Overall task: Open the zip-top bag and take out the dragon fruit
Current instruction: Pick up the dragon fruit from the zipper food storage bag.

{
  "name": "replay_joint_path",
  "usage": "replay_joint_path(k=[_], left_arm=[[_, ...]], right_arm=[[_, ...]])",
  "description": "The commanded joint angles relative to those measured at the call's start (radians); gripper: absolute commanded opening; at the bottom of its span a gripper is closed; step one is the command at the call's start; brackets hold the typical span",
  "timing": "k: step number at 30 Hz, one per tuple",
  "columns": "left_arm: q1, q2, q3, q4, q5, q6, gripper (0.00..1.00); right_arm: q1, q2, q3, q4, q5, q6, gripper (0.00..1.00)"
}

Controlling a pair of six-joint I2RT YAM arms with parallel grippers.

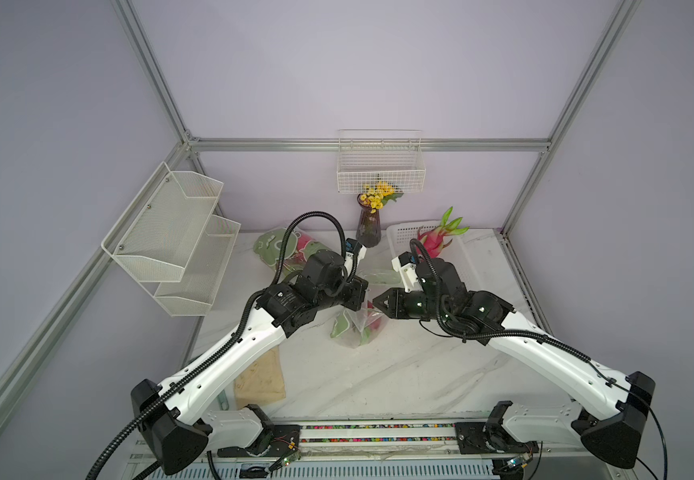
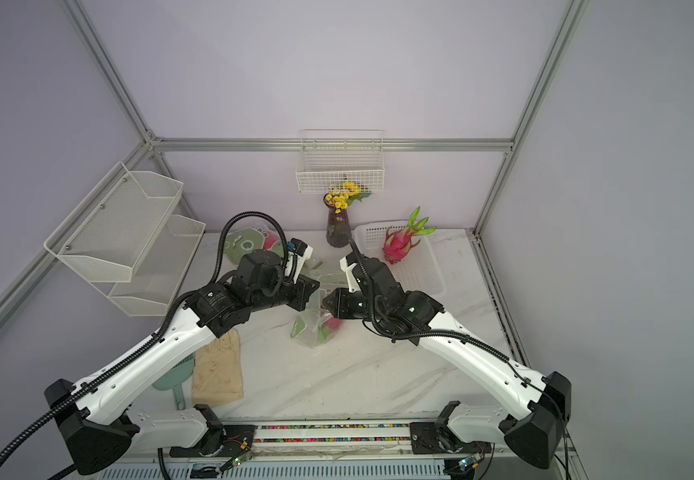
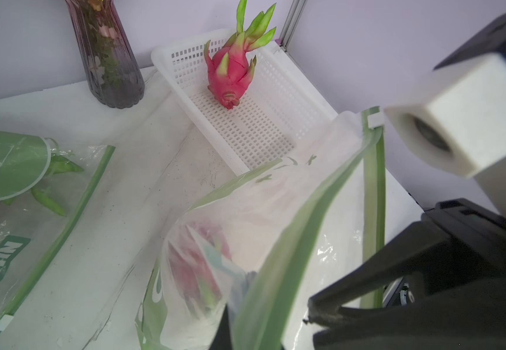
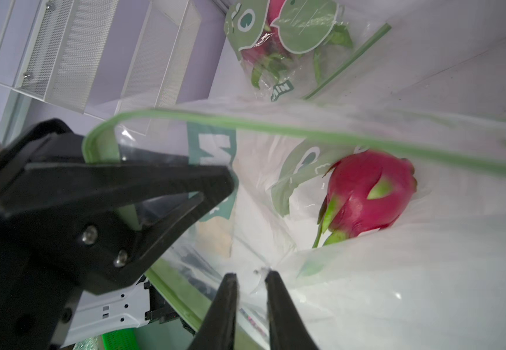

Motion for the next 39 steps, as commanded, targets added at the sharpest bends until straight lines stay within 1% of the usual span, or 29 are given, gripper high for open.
replay_joint_path(k=[1,6,10,11,16,24,29,34,35,37,39], left_arm=[[-0.007,-0.027,-0.016,0.051,-0.020,-0.043,0.00],[-0.009,-0.029,-0.042,0.069,-0.006,-0.057,0.00],[-0.009,-0.040,-0.070,0.113,0.020,-0.071,0.00],[-0.009,-0.042,-0.073,0.117,0.021,-0.074,0.00],[-0.009,-0.058,-0.089,0.143,0.015,-0.106,0.00],[-0.008,-0.110,-0.166,0.230,-0.001,-0.172,0.00],[-0.011,-0.112,-0.194,0.257,0.010,-0.199,0.00],[-0.021,-0.104,-0.219,0.285,0.025,-0.225,0.00],[-0.021,-0.101,-0.224,0.289,0.030,-0.218,0.01],[-0.020,-0.096,-0.242,0.293,0.027,-0.186,0.09],[-0.010,-0.093,-0.246,0.267,0.000,-0.172,0.16]], right_arm=[[0.003,0.011,0.013,0.058,0.087,0.019,0.24],[0.003,0.035,-0.013,0.132,0.079,0.037,0.25],[0.002,0.093,-0.008,0.124,0.078,0.053,0.29],[0.003,0.128,-0.008,0.123,0.078,0.054,0.29],[0.004,0.181,-0.039,0.096,0.084,0.074,0.29],[0.004,0.153,-0.158,0.087,0.100,0.120,0.29],[0.004,0.134,-0.230,0.093,0.082,0.146,0.29],[0.007,0.146,-0.281,0.149,0.040,0.184,0.29],[0.009,0.152,-0.284,0.157,0.034,0.188,0.29],[0.015,0.170,-0.287,0.169,0.028,0.192,0.29],[0.016,0.186,-0.286,0.179,0.019,0.193,0.29]])
